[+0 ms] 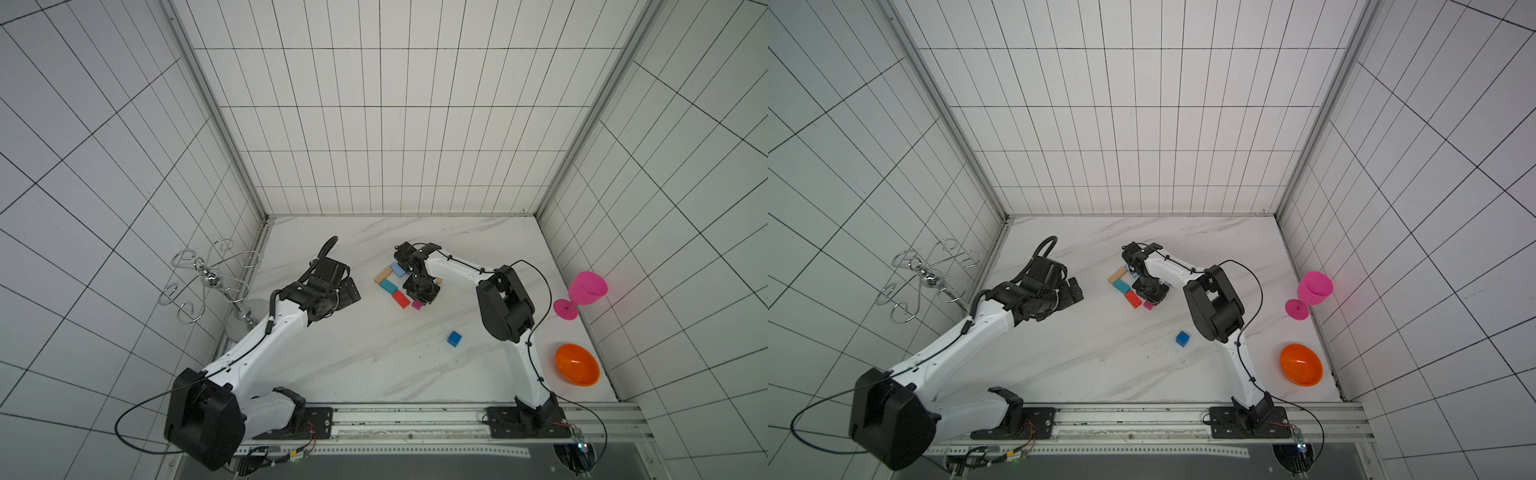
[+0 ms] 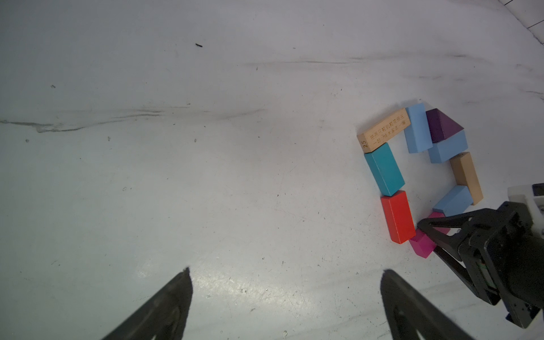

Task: Assemble a heart with building blocks
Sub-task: Assemble the building block at the center of the board.

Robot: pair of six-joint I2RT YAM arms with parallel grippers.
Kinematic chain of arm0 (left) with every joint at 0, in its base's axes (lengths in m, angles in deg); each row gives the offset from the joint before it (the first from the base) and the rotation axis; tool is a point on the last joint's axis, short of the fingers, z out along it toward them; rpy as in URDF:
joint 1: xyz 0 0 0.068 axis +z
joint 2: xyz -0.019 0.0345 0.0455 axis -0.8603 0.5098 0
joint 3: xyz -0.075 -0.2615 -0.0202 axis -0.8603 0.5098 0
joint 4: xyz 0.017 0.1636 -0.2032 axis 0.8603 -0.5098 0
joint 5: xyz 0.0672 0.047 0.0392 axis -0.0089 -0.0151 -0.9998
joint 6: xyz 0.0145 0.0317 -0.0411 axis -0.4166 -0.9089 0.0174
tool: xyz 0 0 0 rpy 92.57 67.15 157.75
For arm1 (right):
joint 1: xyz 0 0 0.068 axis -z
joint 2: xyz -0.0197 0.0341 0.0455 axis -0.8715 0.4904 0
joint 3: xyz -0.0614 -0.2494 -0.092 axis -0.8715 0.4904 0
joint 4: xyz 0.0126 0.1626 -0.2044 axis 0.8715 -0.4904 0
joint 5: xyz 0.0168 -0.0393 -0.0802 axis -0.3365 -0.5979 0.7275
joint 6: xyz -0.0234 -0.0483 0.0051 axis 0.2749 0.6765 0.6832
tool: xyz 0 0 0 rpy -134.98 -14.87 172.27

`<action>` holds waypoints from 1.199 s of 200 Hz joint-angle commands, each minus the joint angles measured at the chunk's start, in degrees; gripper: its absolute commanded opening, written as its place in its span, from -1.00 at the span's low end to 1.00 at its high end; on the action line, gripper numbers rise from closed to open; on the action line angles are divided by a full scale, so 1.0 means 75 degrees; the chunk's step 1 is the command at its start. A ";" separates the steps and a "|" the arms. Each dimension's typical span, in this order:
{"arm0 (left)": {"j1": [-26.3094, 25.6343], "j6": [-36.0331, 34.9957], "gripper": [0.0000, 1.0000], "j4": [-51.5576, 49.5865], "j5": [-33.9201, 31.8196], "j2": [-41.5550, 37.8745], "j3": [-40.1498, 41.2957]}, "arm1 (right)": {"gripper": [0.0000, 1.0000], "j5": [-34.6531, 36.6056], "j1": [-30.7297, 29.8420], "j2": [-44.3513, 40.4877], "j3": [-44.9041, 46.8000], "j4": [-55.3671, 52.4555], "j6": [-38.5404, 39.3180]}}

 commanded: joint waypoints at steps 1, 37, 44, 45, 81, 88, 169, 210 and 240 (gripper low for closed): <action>0.0036 -0.0049 0.97 0.0040 -0.0024 0.0029 0.0063 | -0.69 0.0074 0.0144 0.0343 -0.0069 0.0065 -0.0150; 0.0035 -0.0045 0.97 0.0051 -0.0014 0.0008 0.0075 | -0.53 0.0049 0.0154 0.0348 -0.0071 0.0057 -0.0173; 0.0038 -0.0048 0.97 0.0052 -0.0010 0.0007 0.0075 | -0.47 0.0048 0.0156 0.0350 -0.0084 0.0054 -0.0176; 0.0036 -0.0051 0.96 0.0052 -0.0015 0.0007 0.0075 | -0.46 0.0048 0.0162 0.0347 -0.0086 0.0050 -0.0167; 0.0041 -0.0031 0.97 0.0073 0.0010 0.0021 0.0098 | -0.29 0.0037 0.0169 0.0303 -0.0041 0.0052 -0.0169; 0.0035 -0.0035 0.97 0.0087 0.0022 0.0025 0.0107 | -0.23 0.0024 0.0176 0.0307 -0.0017 0.0058 -0.0155; 0.0038 0.0003 0.97 0.0110 0.0016 -0.0010 0.0168 | 0.04 -0.0049 0.0191 0.0060 0.0147 0.0132 -0.0125; 0.0035 0.0060 0.97 0.0168 0.0040 -0.0045 0.0213 | 0.06 0.0272 0.0198 -0.0597 0.0464 0.0241 -0.0206; 0.0038 0.0092 0.97 0.0204 0.0093 -0.0037 0.0239 | 0.07 0.0213 0.0214 -0.0877 0.0380 0.0245 -0.0156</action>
